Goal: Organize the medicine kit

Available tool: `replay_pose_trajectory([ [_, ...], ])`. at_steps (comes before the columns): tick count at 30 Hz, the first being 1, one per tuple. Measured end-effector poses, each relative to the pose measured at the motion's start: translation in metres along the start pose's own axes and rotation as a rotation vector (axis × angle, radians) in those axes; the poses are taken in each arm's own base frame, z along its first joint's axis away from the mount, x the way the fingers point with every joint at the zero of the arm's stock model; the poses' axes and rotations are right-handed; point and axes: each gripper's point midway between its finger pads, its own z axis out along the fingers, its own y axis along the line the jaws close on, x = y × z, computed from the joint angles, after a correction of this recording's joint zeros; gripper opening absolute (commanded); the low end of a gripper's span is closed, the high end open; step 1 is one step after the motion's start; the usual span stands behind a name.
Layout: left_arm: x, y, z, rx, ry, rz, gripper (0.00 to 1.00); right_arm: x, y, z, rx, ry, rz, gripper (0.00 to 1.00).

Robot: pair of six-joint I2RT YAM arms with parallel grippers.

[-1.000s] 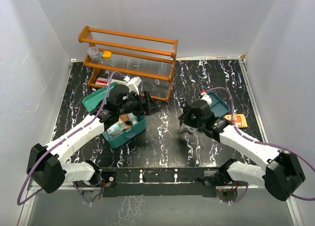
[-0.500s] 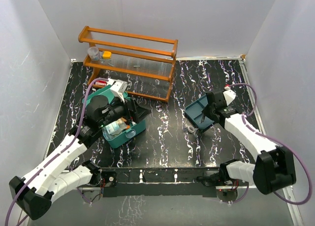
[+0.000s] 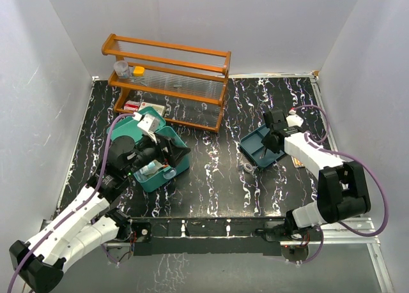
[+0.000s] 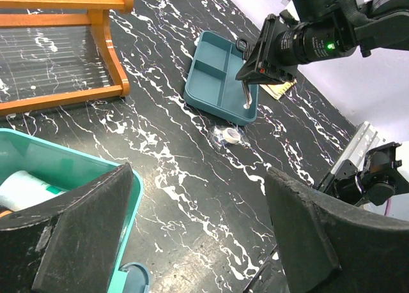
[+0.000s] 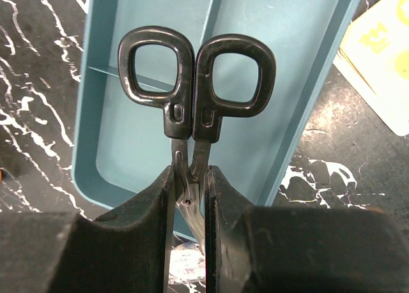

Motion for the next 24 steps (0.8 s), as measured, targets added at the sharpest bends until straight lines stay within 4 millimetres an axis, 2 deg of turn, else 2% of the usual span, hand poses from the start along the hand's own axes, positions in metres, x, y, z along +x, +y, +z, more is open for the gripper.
replay_pose_trajectory([
  [9, -0.005, -0.001, -0.002, 0.007, -0.030, 0.008, 0.83, 0.006, -0.014, 0.014, 0.071, 0.028, 0.011, 0.13],
  [14, 0.000, 0.000, -0.001, 0.003, -0.020, 0.005, 0.83, 0.007, -0.018, 0.021, 0.089, 0.035, 0.014, 0.15],
  [18, 0.001, 0.001, -0.001, 0.003, -0.019, 0.005, 0.83, 0.009, -0.019, 0.027, 0.091, 0.039, 0.013, 0.20],
  [22, 0.001, 0.001, -0.001, 0.003, -0.019, 0.005, 0.83, 0.010, -0.017, 0.031, 0.081, 0.048, 0.008, 0.30],
  [24, 0.001, 0.001, -0.001, 0.003, -0.019, 0.005, 0.84, 0.011, -0.017, 0.032, 0.078, 0.047, 0.005, 0.32],
])
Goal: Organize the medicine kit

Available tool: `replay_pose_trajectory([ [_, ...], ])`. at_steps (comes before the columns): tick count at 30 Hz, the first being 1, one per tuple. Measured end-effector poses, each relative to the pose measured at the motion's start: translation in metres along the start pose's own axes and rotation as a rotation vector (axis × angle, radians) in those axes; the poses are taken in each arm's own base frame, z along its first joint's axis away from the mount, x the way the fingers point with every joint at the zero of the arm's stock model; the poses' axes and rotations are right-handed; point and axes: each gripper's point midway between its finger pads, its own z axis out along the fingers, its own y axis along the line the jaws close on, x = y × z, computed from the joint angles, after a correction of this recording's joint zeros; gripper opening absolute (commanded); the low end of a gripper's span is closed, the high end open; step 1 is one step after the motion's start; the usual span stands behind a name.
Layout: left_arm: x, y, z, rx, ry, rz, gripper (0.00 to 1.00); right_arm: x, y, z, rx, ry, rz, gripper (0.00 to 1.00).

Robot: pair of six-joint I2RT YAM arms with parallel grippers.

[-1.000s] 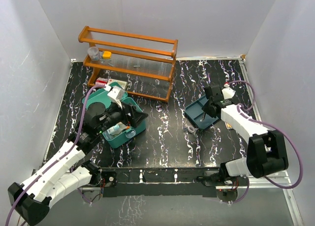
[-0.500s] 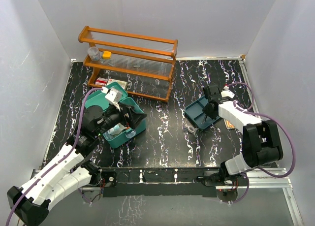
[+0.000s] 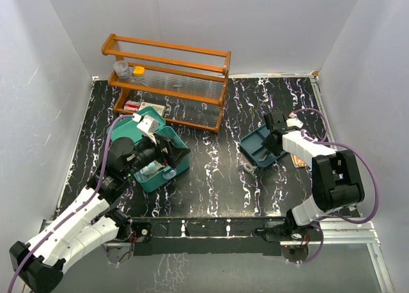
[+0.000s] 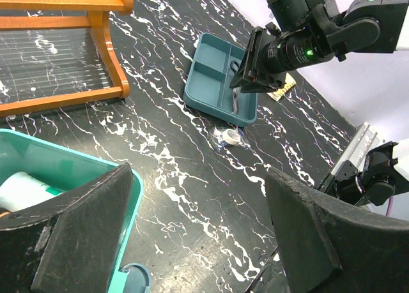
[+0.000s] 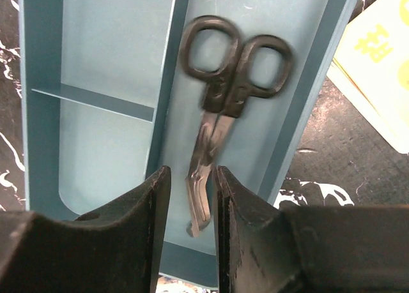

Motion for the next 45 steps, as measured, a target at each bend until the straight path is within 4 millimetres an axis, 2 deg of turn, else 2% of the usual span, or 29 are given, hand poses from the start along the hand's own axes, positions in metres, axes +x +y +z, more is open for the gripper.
replay_pose_trajectory([
  [9, 0.000, 0.000, 0.000, 0.001, -0.002, 0.000, 0.84, -0.001, -0.002, -0.004, -0.009, -0.006, -0.005, 0.33],
  [17, -0.001, 0.000, 0.000, 0.001, -0.002, 0.000, 0.84, -0.009, 0.013, -0.039, -0.143, -0.027, -0.082, 0.34],
  [22, -0.001, 0.000, -0.001, -0.001, -0.001, -0.004, 0.84, 0.013, 0.033, -0.071, -0.276, -0.011, -0.215, 0.40],
  [26, -0.005, -0.001, -0.003, -0.013, -0.005, -0.016, 0.84, 0.045, 0.044, -0.089, -0.364, 0.016, -0.340, 0.34],
  [29, -0.014, -0.002, -0.006, -0.024, -0.027, -0.026, 0.84, 0.068, 0.041, -0.088, -0.381, 0.053, -0.415, 0.31],
  [31, -0.021, -0.003, -0.008, -0.031, -0.046, -0.031, 0.84, 0.076, 0.035, -0.084, -0.374, 0.070, -0.441, 0.31],
  [38, -0.029, 0.000, -0.010, -0.062, -0.062, -0.051, 0.84, 0.093, 0.028, -0.068, -0.352, 0.111, -0.514, 0.22],
  [45, -0.031, 0.001, -0.005, -0.071, -0.057, -0.060, 0.84, 0.106, 0.024, -0.054, -0.312, 0.144, -0.566, 0.30],
])
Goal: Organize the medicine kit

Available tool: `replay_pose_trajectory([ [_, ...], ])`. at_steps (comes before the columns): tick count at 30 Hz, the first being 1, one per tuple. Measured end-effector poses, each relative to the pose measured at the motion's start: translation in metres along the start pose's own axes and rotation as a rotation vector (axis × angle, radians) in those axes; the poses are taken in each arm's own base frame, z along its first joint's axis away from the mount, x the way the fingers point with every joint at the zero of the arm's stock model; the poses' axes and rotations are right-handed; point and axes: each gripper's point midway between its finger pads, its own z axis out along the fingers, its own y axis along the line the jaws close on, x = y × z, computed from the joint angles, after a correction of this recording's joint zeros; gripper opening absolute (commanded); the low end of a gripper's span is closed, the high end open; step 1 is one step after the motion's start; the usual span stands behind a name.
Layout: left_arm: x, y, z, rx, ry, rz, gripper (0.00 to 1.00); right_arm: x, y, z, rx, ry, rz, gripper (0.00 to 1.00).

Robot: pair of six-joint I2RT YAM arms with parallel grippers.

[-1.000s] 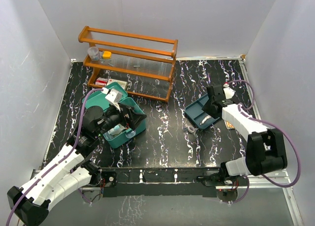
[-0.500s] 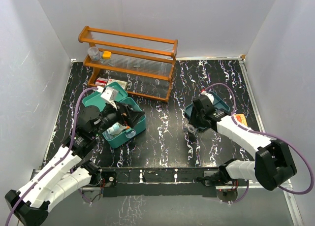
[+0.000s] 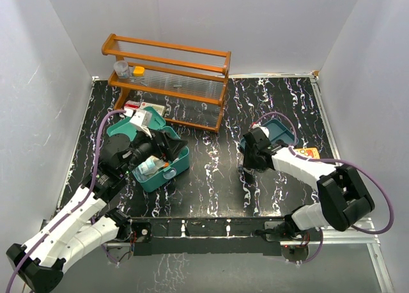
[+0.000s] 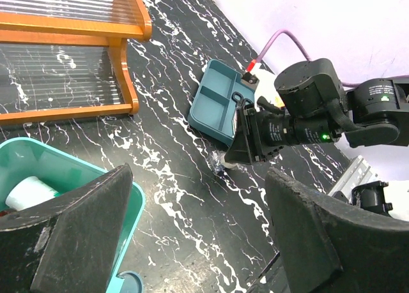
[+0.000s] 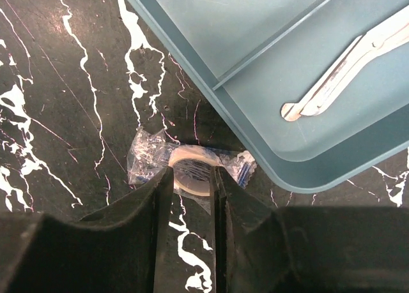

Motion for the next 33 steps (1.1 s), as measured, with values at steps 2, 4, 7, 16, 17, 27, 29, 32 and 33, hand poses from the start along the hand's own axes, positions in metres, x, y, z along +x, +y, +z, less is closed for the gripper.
replay_pose_trajectory([
  [2, -0.001, 0.000, 0.000, 0.002, -0.005, 0.000, 0.84, 0.001, 0.000, 0.002, 0.003, 0.003, -0.011, 0.32],
  [4, -0.002, 0.000, 0.001, 0.002, -0.006, 0.000, 0.84, -0.001, 0.001, 0.003, 0.007, 0.003, -0.016, 0.35],
  [7, 0.000, 0.001, 0.003, -0.001, 0.002, 0.000, 0.84, -0.002, 0.002, 0.005, 0.018, 0.001, -0.025, 0.40],
  [16, 0.003, 0.003, 0.005, -0.011, 0.013, 0.008, 0.84, 0.000, 0.004, 0.008, 0.053, 0.016, -0.060, 0.47],
  [17, 0.003, 0.004, 0.005, -0.012, 0.013, 0.009, 0.84, 0.001, 0.004, 0.009, 0.056, 0.019, -0.065, 0.47],
  [27, 0.004, 0.006, 0.005, -0.021, 0.017, 0.013, 0.84, 0.003, 0.003, 0.016, 0.079, 0.040, -0.077, 0.34],
  [29, 0.004, 0.006, 0.005, -0.021, 0.018, 0.015, 0.84, 0.003, 0.004, 0.016, 0.077, 0.039, -0.074, 0.29],
  [32, 0.004, 0.006, 0.005, -0.023, 0.017, 0.016, 0.84, 0.004, 0.005, 0.016, 0.072, 0.041, -0.070, 0.25],
  [33, 0.004, 0.006, 0.005, -0.024, 0.018, 0.016, 0.84, 0.004, 0.006, 0.015, 0.068, 0.042, -0.071, 0.25],
])
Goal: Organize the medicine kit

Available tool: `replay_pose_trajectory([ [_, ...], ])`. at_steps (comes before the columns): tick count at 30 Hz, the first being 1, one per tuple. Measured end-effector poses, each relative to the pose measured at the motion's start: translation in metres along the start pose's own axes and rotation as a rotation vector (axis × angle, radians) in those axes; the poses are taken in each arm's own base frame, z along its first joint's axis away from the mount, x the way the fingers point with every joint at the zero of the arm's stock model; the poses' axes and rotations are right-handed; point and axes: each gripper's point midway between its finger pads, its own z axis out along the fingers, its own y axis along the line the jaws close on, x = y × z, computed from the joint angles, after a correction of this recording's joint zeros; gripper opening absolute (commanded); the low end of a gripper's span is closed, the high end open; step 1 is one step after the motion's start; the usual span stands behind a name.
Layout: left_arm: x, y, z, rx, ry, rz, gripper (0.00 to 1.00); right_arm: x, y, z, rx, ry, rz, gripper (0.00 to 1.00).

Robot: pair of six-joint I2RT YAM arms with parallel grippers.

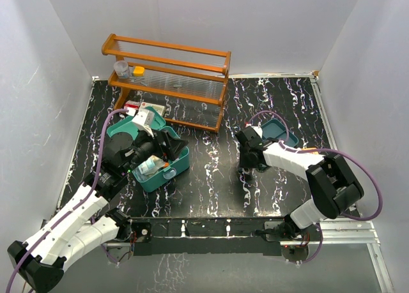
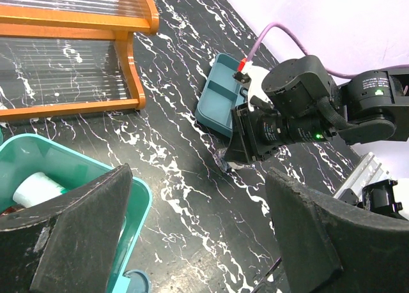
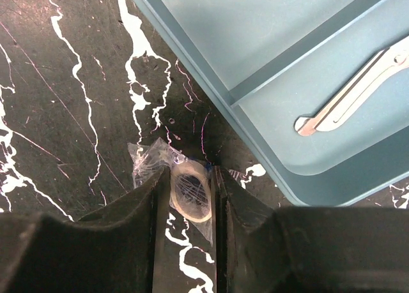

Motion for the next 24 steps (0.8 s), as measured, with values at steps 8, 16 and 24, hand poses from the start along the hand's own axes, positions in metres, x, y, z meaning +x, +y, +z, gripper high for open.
replay_pose_trajectory([
  [8, 0.002, 0.001, 0.000, -0.003, 0.006, 0.000, 0.84, -0.010, 0.006, -0.016, -0.046, -0.044, 0.020, 0.25],
  [16, 0.004, 0.002, -0.001, -0.010, 0.016, 0.002, 0.84, -0.050, 0.004, -0.052, -0.054, -0.222, 0.095, 0.27],
  [24, 0.004, 0.002, -0.001, -0.011, 0.017, 0.005, 0.84, -0.104, -0.015, -0.058, 0.038, -0.336, 0.190, 0.28],
])
